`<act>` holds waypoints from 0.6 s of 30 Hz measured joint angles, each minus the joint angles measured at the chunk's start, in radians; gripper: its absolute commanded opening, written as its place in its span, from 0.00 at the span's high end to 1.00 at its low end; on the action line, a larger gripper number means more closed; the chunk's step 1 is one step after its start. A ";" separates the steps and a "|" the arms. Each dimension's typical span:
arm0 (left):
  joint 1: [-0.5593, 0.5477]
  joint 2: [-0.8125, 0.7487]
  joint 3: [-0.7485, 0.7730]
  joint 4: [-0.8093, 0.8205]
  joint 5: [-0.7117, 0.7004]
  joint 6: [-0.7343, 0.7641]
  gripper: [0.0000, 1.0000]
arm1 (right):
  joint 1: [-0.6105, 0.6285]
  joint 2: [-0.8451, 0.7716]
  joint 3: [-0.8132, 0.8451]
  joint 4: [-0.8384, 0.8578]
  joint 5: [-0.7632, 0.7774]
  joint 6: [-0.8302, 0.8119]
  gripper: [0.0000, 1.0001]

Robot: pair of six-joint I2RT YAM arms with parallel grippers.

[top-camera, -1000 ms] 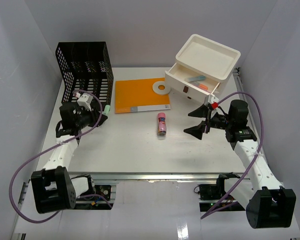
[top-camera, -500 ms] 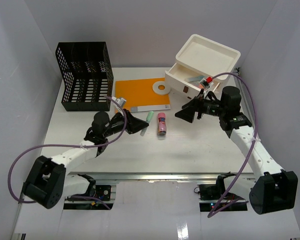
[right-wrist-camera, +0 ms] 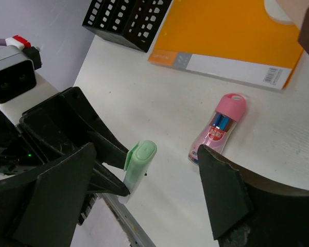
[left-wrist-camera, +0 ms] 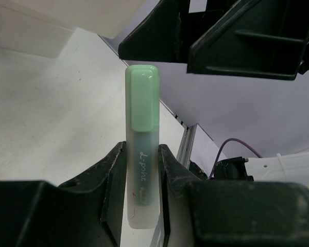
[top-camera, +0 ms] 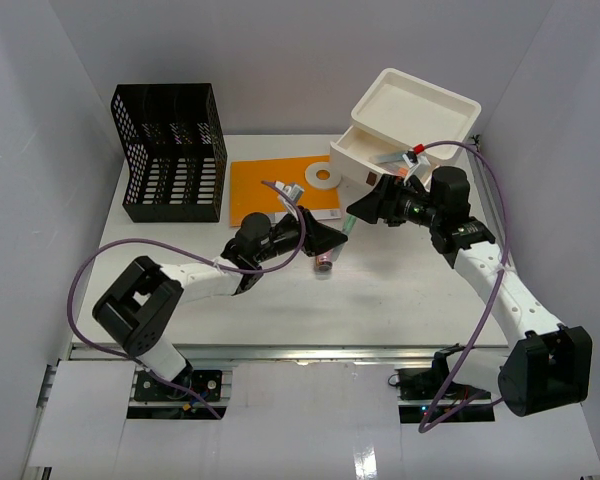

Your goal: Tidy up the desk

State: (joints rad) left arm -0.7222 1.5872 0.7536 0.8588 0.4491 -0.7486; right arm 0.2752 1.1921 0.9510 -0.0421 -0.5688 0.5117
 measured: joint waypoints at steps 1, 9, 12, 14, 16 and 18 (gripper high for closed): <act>-0.005 0.014 0.015 0.005 -0.003 0.000 0.96 | 0.000 0.001 0.000 -0.004 0.012 0.006 0.23; -0.026 0.095 0.078 0.009 -0.023 0.008 0.95 | 0.000 0.048 0.000 -0.005 0.050 0.034 0.43; -0.029 0.103 0.095 0.009 -0.024 0.013 0.95 | 0.000 0.060 -0.009 0.004 0.048 0.041 0.46; -0.031 0.108 0.108 0.009 -0.027 0.016 0.95 | 0.000 0.060 -0.018 0.009 0.046 0.044 0.50; -0.033 0.111 0.117 0.009 -0.028 0.019 0.94 | 0.000 0.060 -0.025 0.016 0.045 0.049 0.58; -0.035 0.115 0.127 0.001 -0.031 0.023 0.94 | 0.000 0.060 -0.029 0.027 0.038 0.056 0.66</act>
State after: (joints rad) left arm -0.7570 1.7021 0.8808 0.8600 0.4186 -0.7257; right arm 0.2752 1.2522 0.9217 -0.0147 -0.5305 0.5675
